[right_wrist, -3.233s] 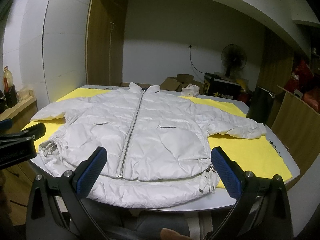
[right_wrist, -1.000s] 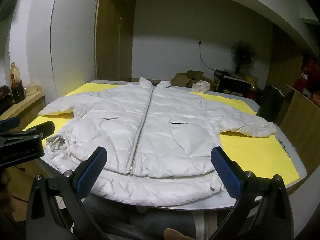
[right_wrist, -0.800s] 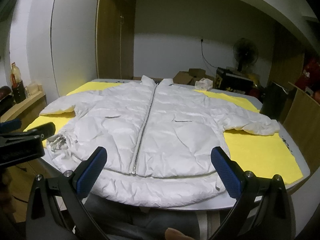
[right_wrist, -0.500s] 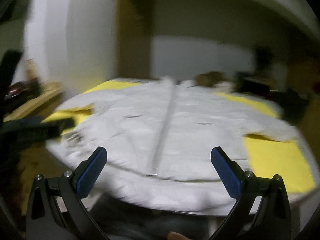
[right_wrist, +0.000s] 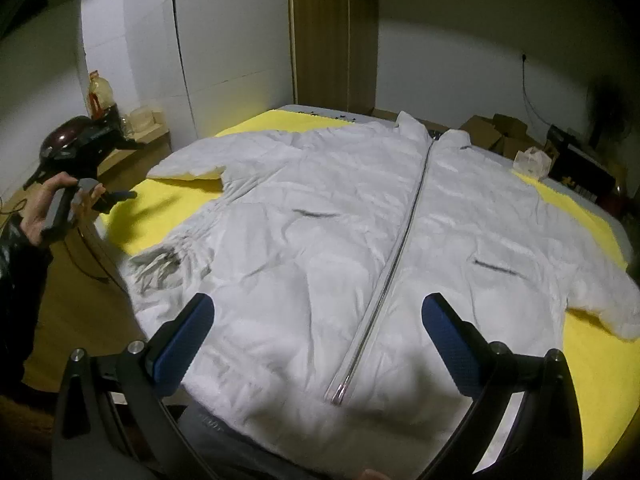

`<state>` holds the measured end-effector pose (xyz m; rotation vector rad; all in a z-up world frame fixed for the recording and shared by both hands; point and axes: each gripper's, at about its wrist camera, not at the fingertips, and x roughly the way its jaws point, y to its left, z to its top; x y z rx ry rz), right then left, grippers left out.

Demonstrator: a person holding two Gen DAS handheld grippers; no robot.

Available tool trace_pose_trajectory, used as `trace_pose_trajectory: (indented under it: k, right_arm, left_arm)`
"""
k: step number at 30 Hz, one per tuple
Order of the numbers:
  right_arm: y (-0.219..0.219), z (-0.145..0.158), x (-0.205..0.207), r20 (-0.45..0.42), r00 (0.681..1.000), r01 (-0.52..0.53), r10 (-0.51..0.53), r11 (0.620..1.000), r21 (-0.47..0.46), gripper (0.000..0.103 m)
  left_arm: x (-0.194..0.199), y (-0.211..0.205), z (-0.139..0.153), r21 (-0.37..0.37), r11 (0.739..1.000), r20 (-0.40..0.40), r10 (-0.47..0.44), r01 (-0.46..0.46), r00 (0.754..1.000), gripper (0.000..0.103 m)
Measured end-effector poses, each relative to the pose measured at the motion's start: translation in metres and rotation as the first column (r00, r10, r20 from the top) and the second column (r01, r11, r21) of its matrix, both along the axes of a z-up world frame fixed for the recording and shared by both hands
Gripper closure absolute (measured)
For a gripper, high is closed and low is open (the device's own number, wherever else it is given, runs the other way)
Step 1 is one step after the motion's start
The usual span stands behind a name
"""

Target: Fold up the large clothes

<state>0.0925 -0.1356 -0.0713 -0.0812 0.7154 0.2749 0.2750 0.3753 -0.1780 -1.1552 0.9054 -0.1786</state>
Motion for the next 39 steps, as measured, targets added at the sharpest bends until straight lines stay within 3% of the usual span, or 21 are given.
trace_pose_trajectory:
  k: [3,9,13,18,23,29,32,34,35,36,39]
  right_arm:
    - [0.006,-0.002,0.01,0.001,1.0,0.003,-0.003,1.0,-0.004,0.0]
    - [0.013,-0.004,0.02,-0.001,1.0,0.003,-0.003,1.0,-0.018,0.0]
    - [0.014,-0.006,0.023,-0.005,1.0,0.008,-0.008,0.999,-0.043,0.0]
    - [0.01,-0.01,0.027,-0.01,0.999,0.029,-0.03,0.997,-0.072,0.0]
    - [0.008,-0.012,0.034,-0.018,0.999,0.048,-0.05,0.994,-0.098,0.0]
    - [0.012,-0.018,0.051,-0.07,0.996,0.044,-0.052,0.993,-0.112,0.0]
    - [0.012,-0.019,0.055,-0.094,0.994,0.042,-0.05,0.995,-0.086,0.0]
    - [0.012,-0.02,0.056,-0.108,0.993,0.041,-0.049,0.997,-0.071,0.0]
    - [0.013,-0.021,0.057,-0.114,0.992,0.041,-0.049,0.997,-0.072,0.0]
    - [0.013,-0.021,0.058,-0.116,0.992,0.041,-0.05,0.996,-0.075,0.0]
    - [0.015,-0.021,0.06,-0.114,0.992,0.046,-0.056,0.995,-0.091,0.0]
  left_arm:
    - [0.019,0.013,-0.009,-0.04,0.999,0.026,0.035,-0.034,0.999,0.001]
    - [0.059,0.01,-0.02,-0.025,0.999,0.018,0.047,-0.047,0.999,0.001]
    - [0.08,0.019,-0.02,0.031,0.996,0.037,0.087,-0.088,0.996,0.001]
    - [0.098,0.029,-0.027,0.049,0.989,0.038,0.134,-0.136,0.99,0.001]
    - [0.108,0.044,-0.032,0.016,0.983,0.071,0.18,-0.182,0.981,0.002]
    - [0.123,0.049,-0.035,0.007,0.98,0.092,0.197,-0.199,0.976,0.009]
    - [0.117,0.055,-0.041,-0.008,0.98,0.074,0.197,-0.197,0.978,0.037]
    - [0.115,0.059,-0.043,0.014,0.981,0.065,0.192,-0.194,0.979,0.075]
    - [0.116,0.06,-0.042,0.048,0.98,0.06,0.19,-0.193,0.98,0.084]
    - [0.116,0.063,-0.04,0.058,0.981,0.067,0.184,-0.188,0.981,0.09]
    - [0.12,0.067,-0.036,0.083,0.983,0.102,0.156,-0.164,0.983,0.094]
